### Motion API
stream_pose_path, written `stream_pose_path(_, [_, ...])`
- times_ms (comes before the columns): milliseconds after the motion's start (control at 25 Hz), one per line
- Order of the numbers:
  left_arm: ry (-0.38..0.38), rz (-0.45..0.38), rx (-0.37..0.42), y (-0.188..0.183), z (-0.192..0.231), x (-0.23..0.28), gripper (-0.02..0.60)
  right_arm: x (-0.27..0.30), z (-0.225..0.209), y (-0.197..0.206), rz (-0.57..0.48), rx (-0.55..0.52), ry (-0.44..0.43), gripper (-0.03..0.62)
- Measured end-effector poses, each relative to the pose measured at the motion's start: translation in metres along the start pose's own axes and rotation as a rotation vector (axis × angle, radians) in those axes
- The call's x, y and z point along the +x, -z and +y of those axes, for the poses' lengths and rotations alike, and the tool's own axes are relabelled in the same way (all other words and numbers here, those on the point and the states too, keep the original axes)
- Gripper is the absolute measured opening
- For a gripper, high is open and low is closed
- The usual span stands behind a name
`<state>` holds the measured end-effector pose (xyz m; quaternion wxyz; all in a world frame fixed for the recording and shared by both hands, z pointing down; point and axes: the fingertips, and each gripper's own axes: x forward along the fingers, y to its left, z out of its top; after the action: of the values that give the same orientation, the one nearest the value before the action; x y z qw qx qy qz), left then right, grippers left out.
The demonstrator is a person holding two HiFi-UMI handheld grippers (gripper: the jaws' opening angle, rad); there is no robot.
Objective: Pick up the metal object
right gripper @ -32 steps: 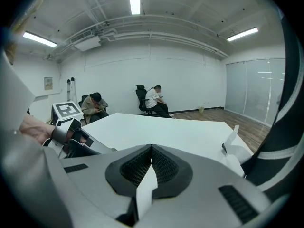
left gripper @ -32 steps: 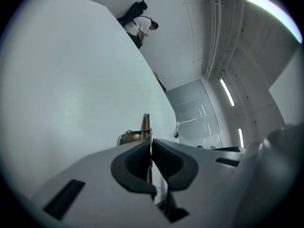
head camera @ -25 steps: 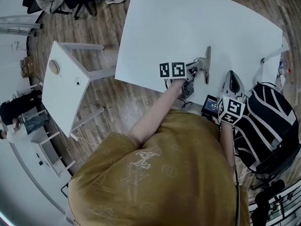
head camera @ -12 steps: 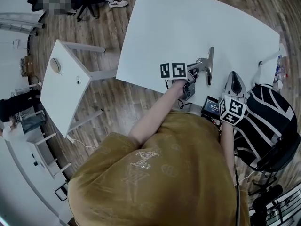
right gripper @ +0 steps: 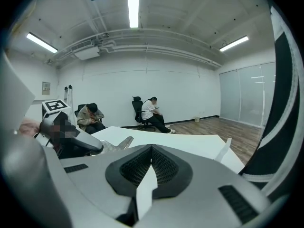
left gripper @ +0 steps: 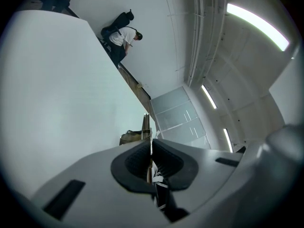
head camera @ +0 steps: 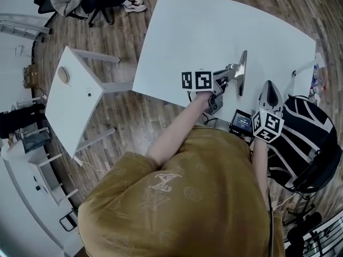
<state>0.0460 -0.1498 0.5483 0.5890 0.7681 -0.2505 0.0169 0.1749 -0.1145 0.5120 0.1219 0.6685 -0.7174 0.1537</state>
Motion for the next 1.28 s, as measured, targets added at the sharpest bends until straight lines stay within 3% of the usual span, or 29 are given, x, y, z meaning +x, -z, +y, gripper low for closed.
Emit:
stream_pose_path(360, [0.077, -0.026, 0.08, -0.013, -0.038, -0.012, 0.008, -0.012, -0.005, -0.041, -0.133, 0.0, 0.008, 0.008])
stream_pose_path(720, [0.244, -0.089, 0.118, -0.031, -0.098, -0.027, 0.008, -0.026, -0.002, -0.083, -0.243, -0.021, 0.01, 0.008])
stream_pose_path(1280, [0.4, -0.15, 0.184, -0.04, -0.149, -0.052, 0.008, -0.055, 0.007, -0.149, -0.41, -0.04, -0.001, 0.008])
